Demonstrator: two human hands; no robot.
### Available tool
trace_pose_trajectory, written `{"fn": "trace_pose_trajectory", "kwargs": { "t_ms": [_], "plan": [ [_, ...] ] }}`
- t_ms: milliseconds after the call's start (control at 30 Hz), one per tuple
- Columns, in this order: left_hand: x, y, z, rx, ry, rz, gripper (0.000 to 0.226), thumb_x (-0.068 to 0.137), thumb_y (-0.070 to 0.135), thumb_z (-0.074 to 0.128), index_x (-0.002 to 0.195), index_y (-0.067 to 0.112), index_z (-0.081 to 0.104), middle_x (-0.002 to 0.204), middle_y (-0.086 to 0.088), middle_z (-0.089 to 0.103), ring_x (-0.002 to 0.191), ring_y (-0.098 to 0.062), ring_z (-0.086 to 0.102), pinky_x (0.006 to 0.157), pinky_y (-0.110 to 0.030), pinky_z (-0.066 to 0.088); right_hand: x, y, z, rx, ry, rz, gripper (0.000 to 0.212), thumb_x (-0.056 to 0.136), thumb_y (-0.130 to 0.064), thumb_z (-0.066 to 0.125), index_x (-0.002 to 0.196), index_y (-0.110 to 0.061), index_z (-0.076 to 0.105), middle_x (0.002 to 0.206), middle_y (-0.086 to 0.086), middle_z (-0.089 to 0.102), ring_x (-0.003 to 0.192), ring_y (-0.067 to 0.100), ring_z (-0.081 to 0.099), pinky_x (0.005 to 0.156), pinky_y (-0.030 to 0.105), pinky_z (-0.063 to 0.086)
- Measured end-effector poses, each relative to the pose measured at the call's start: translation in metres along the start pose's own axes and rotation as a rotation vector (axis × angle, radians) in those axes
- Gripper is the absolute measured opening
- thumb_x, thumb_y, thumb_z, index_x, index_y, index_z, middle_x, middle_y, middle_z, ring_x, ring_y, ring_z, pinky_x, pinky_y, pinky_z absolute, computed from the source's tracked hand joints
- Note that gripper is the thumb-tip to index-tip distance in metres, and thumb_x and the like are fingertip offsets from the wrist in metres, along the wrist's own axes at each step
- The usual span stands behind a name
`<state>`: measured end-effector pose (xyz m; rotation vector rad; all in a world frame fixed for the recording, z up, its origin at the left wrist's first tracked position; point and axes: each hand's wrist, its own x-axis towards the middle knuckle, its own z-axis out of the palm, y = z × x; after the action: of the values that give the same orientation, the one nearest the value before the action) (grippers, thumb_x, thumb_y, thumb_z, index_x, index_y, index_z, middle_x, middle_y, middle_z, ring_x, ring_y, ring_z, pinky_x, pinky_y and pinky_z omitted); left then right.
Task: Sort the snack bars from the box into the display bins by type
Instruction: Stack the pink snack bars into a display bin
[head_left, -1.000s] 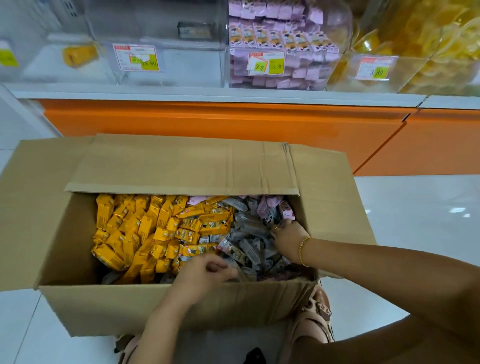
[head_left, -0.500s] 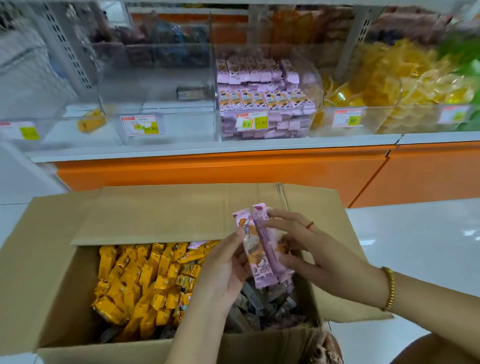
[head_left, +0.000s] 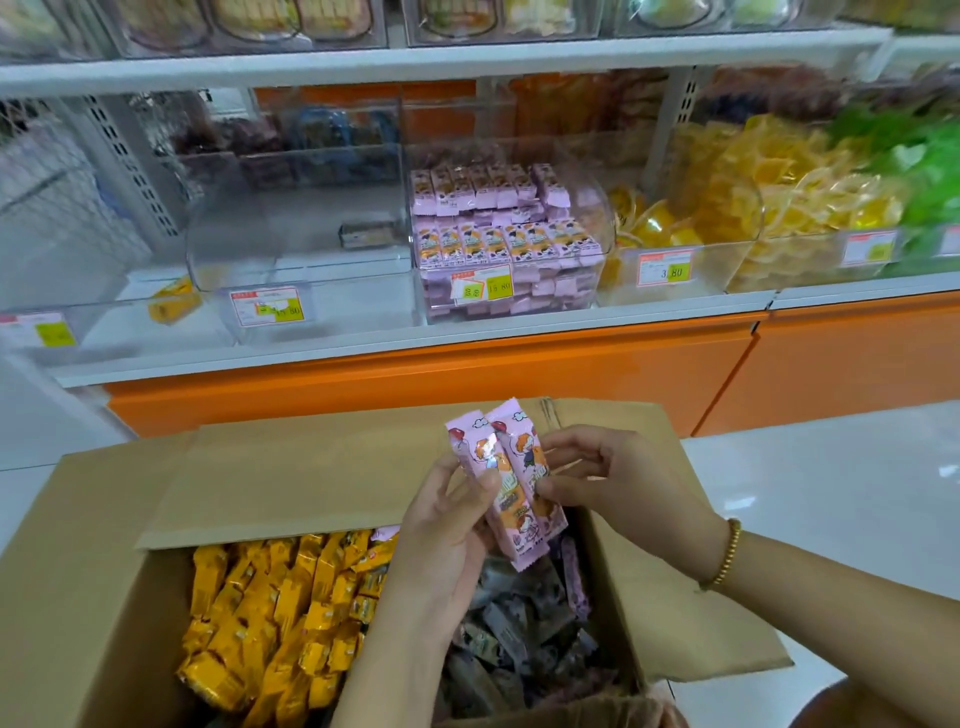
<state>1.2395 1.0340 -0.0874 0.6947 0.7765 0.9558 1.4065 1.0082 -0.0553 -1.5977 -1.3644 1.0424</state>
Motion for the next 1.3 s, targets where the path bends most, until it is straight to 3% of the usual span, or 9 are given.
{"fn": "trace_pose_trajectory", "kwargs": {
  "t_ms": [267,467,567,733,833,967,1067,1200,1300],
  "plan": [
    [0.013,0.023,0.023,0.086,-0.085,0.045,0.032,0.077,0.006,0.07,0.109,0.007,0.064,0.065,-0.006,0.063,0.054,-0.022,0.053,0.05,-0.033,0.052,-0.001,-0.018,-0.003,-0.255,0.015,-0.221,0.061,0.073,-0.038,0.079,0.105,-0.074,0.041,0.103,-0.02,0.06,0.097,0.002,0.056,0.086,0.021,0.049],
    [0.038,0.05,0.051,0.186,-0.166,0.14,0.033,0.079,0.006,0.063,0.112,0.008,0.064,0.093,-0.008,0.073,0.071,-0.021,0.068,0.058,-0.029,0.057,0.025,-0.036,-0.011,-0.425,0.214,-0.319,0.072,0.076,-0.031,0.076,0.131,-0.051,0.033,0.086,-0.02,0.049,0.088,-0.012,0.047,0.073,0.001,0.038],
    [0.063,0.072,0.058,0.246,-0.171,0.18,0.034,0.082,0.01,0.062,0.115,0.013,0.064,0.103,-0.008,0.073,0.084,-0.017,0.069,0.076,-0.029,0.057,0.058,-0.049,-0.024,-0.433,0.261,-0.334,0.071,0.076,-0.028,0.075,0.135,-0.043,0.038,0.083,-0.013,0.051,0.079,-0.003,0.047,0.068,0.007,0.038],
    [0.14,0.122,0.031,0.952,0.373,0.471,0.045,0.092,0.023,0.06,0.134,0.01,0.051,0.132,-0.005,0.056,0.118,-0.016,0.053,0.094,-0.022,0.039,0.173,-0.09,-0.049,-0.658,0.343,-0.251,0.061,0.085,-0.034,0.062,0.138,-0.011,0.043,0.079,0.0,0.058,0.078,0.019,0.054,0.062,0.026,0.035],
    [0.177,0.135,0.018,1.187,0.398,0.405,0.055,0.094,0.021,0.056,0.144,0.008,0.036,0.147,-0.01,0.041,0.134,-0.024,0.039,0.105,-0.029,0.031,0.238,-0.106,-0.04,-0.667,0.257,-0.069,0.073,0.084,-0.041,0.064,0.142,-0.007,0.035,0.111,0.013,0.063,0.1,0.029,0.061,0.069,0.028,0.042],
    [0.199,0.134,0.01,1.286,0.222,0.455,0.044,0.093,0.013,0.055,0.136,0.014,0.049,0.133,-0.008,0.056,0.122,-0.024,0.051,0.084,-0.019,0.034,0.284,-0.1,-0.009,-0.671,0.205,0.057,0.073,0.086,-0.044,0.063,0.137,-0.002,0.034,0.12,0.016,0.058,0.107,0.031,0.058,0.072,0.033,0.044],
    [0.201,0.134,0.001,1.276,0.175,0.457,0.047,0.094,0.018,0.055,0.14,0.017,0.047,0.139,-0.004,0.052,0.126,-0.024,0.049,0.097,-0.025,0.037,0.287,-0.096,0.002,-0.566,0.206,0.001,0.064,0.089,-0.046,0.06,0.132,-0.002,0.042,0.123,0.018,0.058,0.112,0.032,0.055,0.082,0.033,0.044],
    [0.18,0.126,-0.005,1.221,0.151,0.41,0.044,0.095,0.017,0.054,0.138,0.017,0.049,0.14,-0.003,0.05,0.124,-0.023,0.051,0.1,-0.028,0.038,0.247,-0.084,0.0,-0.533,0.191,-0.212,0.037,0.095,-0.027,0.053,0.125,-0.007,0.058,0.119,0.012,0.063,0.109,0.026,0.059,0.087,0.03,0.045],
    [0.145,0.111,-0.018,1.114,0.201,0.486,0.022,0.093,0.02,0.058,0.111,0.014,0.068,0.11,0.0,0.068,0.104,-0.018,0.062,0.084,-0.023,0.044,0.201,-0.056,-0.001,-0.599,0.305,-0.505,0.021,0.09,-0.019,0.06,0.106,-0.006,0.064,0.103,0.01,0.064,0.098,0.025,0.058,0.081,0.033,0.047]
  ]
}}
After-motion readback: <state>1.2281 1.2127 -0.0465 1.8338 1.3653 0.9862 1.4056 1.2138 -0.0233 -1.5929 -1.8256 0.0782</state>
